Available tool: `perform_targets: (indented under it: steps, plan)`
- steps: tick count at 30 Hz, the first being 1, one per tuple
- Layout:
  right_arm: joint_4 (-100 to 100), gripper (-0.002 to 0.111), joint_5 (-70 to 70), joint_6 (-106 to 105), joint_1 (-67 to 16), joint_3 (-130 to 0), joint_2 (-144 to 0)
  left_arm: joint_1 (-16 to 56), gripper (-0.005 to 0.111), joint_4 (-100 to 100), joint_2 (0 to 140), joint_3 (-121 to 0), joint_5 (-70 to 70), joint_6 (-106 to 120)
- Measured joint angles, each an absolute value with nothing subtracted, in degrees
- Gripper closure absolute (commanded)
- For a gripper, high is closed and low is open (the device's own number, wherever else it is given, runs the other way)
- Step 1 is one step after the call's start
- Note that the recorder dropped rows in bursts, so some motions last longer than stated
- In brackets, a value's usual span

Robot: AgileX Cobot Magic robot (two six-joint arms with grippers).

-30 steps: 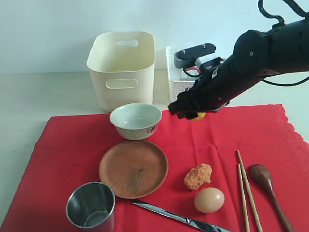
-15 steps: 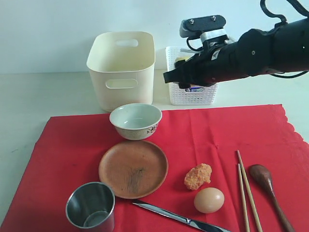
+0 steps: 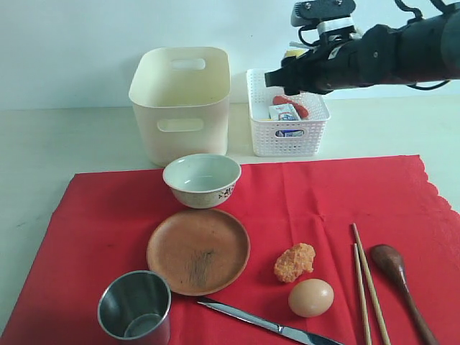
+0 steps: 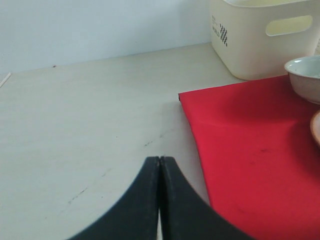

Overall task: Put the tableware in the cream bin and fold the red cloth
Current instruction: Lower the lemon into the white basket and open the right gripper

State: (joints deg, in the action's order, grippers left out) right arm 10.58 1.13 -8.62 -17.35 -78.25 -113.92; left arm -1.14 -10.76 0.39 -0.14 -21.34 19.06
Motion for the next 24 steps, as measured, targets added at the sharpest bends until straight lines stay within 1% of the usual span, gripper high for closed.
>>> perform_targets:
  steps: [4, 11, 13, 16, 17, 18, 19, 20, 21, 22, 23, 24]
  plan:
    - [10.58, 0.108, 10.15, -12.98, -17.35, -87.59, -121.13, -1.14, 0.107, -10.76, 0.39, -0.14, -21.34, 19.06]
    - [10.58, 0.108, 15.65, -13.88, -17.35, -97.97, -129.1, -1.14, 0.107, -10.76, 0.39, -0.14, -21.34, 19.06]
    - [10.7, 0.105, 17.68, -13.88, -17.35, -99.86, -130.38, -1.14, 0.107, -10.76, 0.39, -0.14, -21.34, 19.06]
    - [10.7, 0.085, 18.99, -13.88, -17.35, -100.34, -131.16, -1.14, 0.107, -10.76, 0.39, -0.14, -21.34, 19.06]
    - [10.7, 0.076, 19.15, -13.88, -17.35, -100.34, -131.16, -1.14, 0.107, -10.76, 0.39, -0.14, -21.34, 19.06]
    - [10.7, 0.072, 19.39, -14.0, -17.35, -100.47, -131.16, -1.14, 0.107, -10.76, 0.39, -0.14, -21.34, 19.06]
    - [10.7, 0.064, 19.66, -14.28, -17.35, -100.57, -131.16, -1.14, 0.107, -10.76, 0.39, -0.14, -21.34, 19.06]
    - [10.7, 0.06, 19.81, -14.39, -17.35, -100.57, -131.16, -1.14, 0.107, -10.76, 0.39, -0.14, -21.34, 19.06]
    - [10.7, 0.053, 19.94, -14.39, -17.35, -100.57, -131.16, -1.14, 0.107, -10.76, 0.39, -0.14, -21.34, 19.06]
    - [10.7, 0.049, 20.14, -14.39, -17.35, -100.57, -131.16, -1.14, 0.107, -10.76, 0.39, -0.14, -21.34, 19.06]
    - [10.7, 0.041, 20.14, -14.39, -17.35, -100.57, -131.16, -1.14, 0.107, -10.76, 0.39, -0.14, -21.34, 19.06]
    - [10.7, 0.037, 20.14, -14.39, -17.35, -100.57, -131.16, -1.14, 0.107, -10.76, 0.39, -0.14, -21.34, 19.06]
